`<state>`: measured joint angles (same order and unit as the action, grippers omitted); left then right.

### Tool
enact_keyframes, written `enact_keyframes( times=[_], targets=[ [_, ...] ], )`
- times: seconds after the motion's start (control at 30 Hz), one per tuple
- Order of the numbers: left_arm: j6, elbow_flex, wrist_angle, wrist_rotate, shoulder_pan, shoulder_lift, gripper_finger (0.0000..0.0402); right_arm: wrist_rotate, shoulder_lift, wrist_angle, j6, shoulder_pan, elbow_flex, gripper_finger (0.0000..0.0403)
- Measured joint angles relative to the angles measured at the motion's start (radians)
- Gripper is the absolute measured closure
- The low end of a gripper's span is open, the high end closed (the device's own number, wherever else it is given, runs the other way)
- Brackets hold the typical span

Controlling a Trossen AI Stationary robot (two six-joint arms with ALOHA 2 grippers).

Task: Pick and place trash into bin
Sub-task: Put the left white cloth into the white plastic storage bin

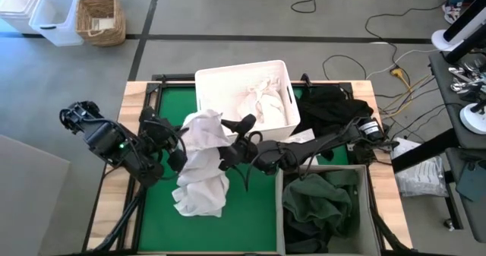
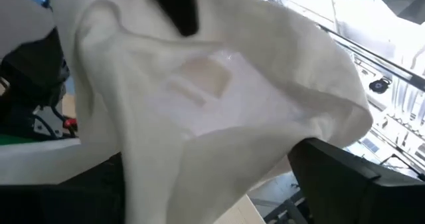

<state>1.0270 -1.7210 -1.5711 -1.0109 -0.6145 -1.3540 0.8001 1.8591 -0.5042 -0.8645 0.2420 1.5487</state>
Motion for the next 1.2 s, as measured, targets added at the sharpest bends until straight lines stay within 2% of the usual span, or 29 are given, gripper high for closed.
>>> enact_keyframes(
  times=[0.37,0.6,0.67,0.8,0.97,1.1,1.2],
  targets=[
    [0.047,0.03,0.0,0.085,0.001,0.001,0.0401,0.124,0.001,0.026,-0.003,-0.002,0.0,0.0076],
    [0.038,0.094,0.001,0.266,0.0,-0.014,0.0401,0.121,0.001,0.029,0.012,-0.014,0.0,0.0078],
    [-0.018,0.109,0.006,0.278,0.0,-0.024,0.0401,0.072,0.001,0.043,0.018,-0.02,0.0,0.0075],
    [-0.185,0.114,0.016,0.281,0.0,-0.053,0.0401,-0.106,0.001,0.122,0.081,-0.028,0.0,0.0076],
    [-0.308,0.114,0.037,0.261,-0.004,-0.074,0.0401,-0.282,0.001,0.227,0.147,-0.056,0.0,0.0098],
    [-0.29,0.111,0.044,0.219,-0.004,-0.077,0.0401,-0.371,0.001,0.262,0.22,-0.091,0.0,0.0145],
    [-0.243,0.084,0.043,0.162,-0.004,-0.074,0.0401,-0.437,0.001,0.269,0.276,-0.115,0.0,0.021]
  ],
)
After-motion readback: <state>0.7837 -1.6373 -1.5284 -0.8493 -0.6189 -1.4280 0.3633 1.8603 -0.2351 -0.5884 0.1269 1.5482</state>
